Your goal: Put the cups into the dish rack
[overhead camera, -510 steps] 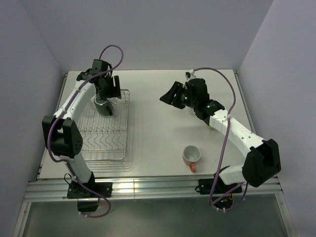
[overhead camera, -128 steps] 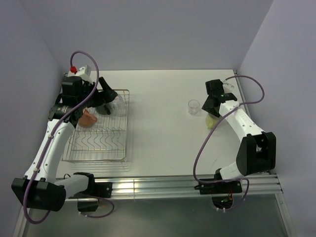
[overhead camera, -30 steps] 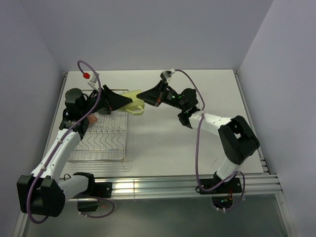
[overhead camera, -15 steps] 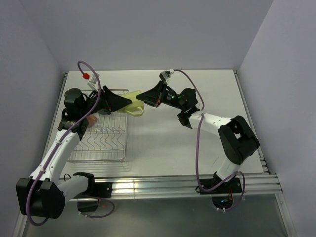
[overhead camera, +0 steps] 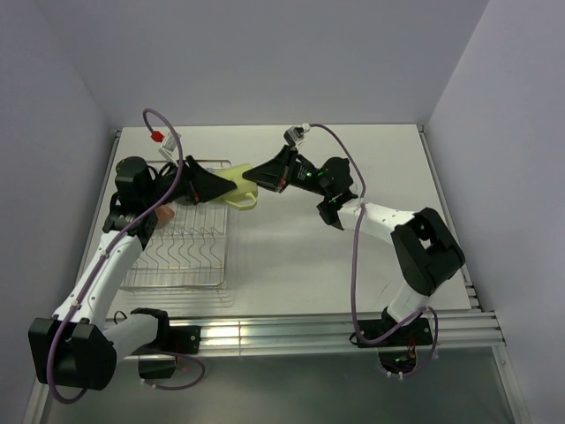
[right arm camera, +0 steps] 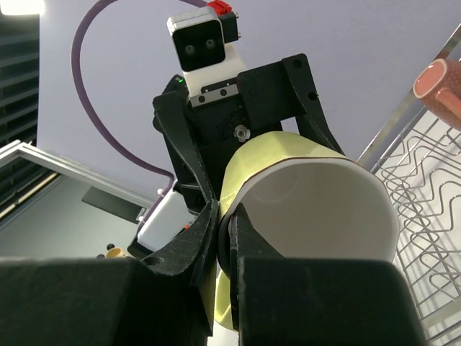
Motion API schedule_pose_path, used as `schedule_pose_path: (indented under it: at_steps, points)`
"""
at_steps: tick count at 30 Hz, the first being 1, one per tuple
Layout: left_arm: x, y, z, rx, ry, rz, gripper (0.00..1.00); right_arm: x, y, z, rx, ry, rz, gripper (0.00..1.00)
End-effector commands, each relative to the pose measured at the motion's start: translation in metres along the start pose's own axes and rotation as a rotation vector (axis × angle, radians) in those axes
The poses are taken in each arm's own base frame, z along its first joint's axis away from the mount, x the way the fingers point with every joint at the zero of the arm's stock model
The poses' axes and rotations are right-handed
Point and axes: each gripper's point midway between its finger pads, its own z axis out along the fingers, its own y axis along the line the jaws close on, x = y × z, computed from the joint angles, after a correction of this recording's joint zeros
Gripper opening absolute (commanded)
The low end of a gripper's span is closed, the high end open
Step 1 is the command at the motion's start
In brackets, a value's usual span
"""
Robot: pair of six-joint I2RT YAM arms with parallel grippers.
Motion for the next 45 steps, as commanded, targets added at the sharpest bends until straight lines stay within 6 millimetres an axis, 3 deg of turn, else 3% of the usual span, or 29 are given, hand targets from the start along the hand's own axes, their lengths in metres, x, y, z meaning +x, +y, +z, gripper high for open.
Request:
schedule_pose_path:
  at_steps: [1, 11, 32, 41, 45]
  points:
    - [0.003, -0.041, -0.006, 0.149, 0.074, 0.059, 0.92, -0.026, 0.053, 0.008, -0.111, -0.116, -0.173, 0.0]
    - [0.007, -0.035, -0.004, 0.14, 0.099, 0.023, 0.89, -0.025, 0.066, 0.001, -0.129, -0.145, -0.237, 0.0]
    - [0.017, -0.018, 0.004, 0.124, 0.15, -0.051, 0.94, -0.021, 0.093, -0.009, -0.216, -0.172, -0.294, 0.0]
    - [0.007, -0.025, 0.003, 0.123, 0.115, -0.032, 0.93, -0.017, 0.087, -0.008, -0.221, -0.141, -0.276, 0.0]
    - [-0.004, -0.031, 0.004, 0.124, 0.086, -0.021, 0.98, -0.014, 0.087, -0.009, -0.218, -0.13, -0.28, 0.0]
